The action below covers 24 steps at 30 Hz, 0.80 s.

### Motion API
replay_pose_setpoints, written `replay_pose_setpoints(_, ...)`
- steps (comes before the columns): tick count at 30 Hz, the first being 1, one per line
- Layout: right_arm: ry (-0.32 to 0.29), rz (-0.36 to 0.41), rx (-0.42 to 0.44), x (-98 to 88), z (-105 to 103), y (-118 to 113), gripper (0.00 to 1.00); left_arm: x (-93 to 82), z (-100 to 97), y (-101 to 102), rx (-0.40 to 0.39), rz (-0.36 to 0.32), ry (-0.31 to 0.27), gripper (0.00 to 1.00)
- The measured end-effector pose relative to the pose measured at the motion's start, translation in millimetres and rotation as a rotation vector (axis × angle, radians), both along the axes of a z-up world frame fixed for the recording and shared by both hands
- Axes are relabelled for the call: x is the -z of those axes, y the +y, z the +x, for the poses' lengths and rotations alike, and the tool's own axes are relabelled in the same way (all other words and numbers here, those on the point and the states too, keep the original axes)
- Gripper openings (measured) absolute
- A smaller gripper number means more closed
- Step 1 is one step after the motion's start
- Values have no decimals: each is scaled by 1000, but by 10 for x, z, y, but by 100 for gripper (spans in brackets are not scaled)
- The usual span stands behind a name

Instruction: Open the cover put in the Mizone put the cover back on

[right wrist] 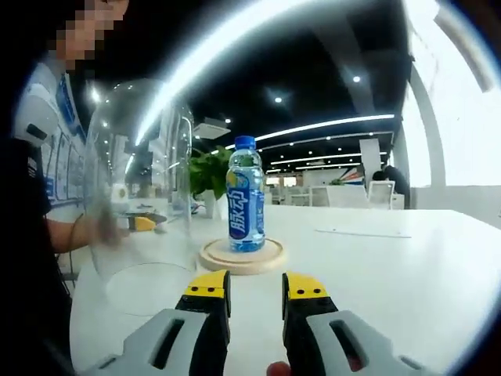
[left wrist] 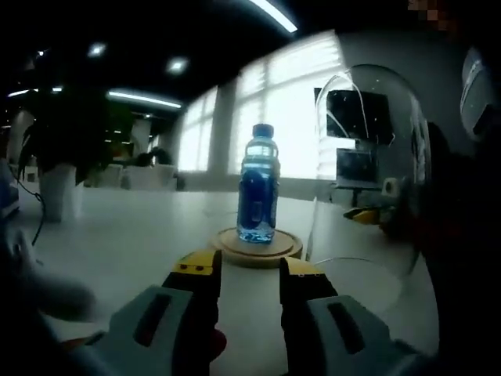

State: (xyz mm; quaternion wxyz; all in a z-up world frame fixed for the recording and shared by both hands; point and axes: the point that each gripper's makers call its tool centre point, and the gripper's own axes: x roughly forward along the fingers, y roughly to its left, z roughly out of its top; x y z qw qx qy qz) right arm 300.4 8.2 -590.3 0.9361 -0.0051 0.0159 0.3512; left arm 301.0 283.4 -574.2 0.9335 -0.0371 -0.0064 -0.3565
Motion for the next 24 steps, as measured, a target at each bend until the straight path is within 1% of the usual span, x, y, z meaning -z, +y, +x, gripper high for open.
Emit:
replay_pose_setpoints(2,-10,-7,-18,-13,-26,49,23,2,-14,-11,11,-1,2,24)
replay_pose_setpoints(4,-36,-20,-62,-38,-81,128,26,2,-44,-24,33,-1,7,29)
replay_pose_setpoints(5,-39,-20,-82,-42,-106,161,28,-7,-63,-33,44,-6,6,30)
replay_pose_setpoints(7,-32,-14,-127,-36,-163,227,33,-32,-114,-54,73,-25,8,32)
replay_pose_setpoints(10,-37,-20,-162,-40,-215,290,39,-59,-185,-91,127,-57,14,33)
replay_pose_setpoints(11,-43,-19,-190,-47,-253,328,40,-69,-223,-116,156,-66,15,33)
replay_pose_setpoints(12,-34,-5,-219,-49,-300,364,42,-84,-248,-127,171,-76,16,33)
replay_pose_setpoints(15,-23,8,-256,-51,-354,380,43,-88,-334,-158,226,-87,23,33)
replay_pose_setpoints(16,-19,29,-274,-70,-385,394,44,-87,-362,-167,242,-87,26,33)
replay_pose_setpoints(18,-11,44,-320,-82,-465,431,45,-88,-427,-168,273,-88,26,33)
replay_pose_setpoints(21,-25,44,-376,-108,-575,514,47,-102,-526,-172,321,-91,23,33)
replay_pose_setpoints(22,-27,41,-397,-108,-616,547,48,-127,-563,-185,343,-107,22,34)
replay_pose_setpoints(23,-27,39,-417,-108,-654,579,50,-135,-567,-191,345,-108,22,36)
replay_pose_setpoints(24,-26,38,-437,-109,-691,609,51,-160,-609,-228,371,-105,0,39)
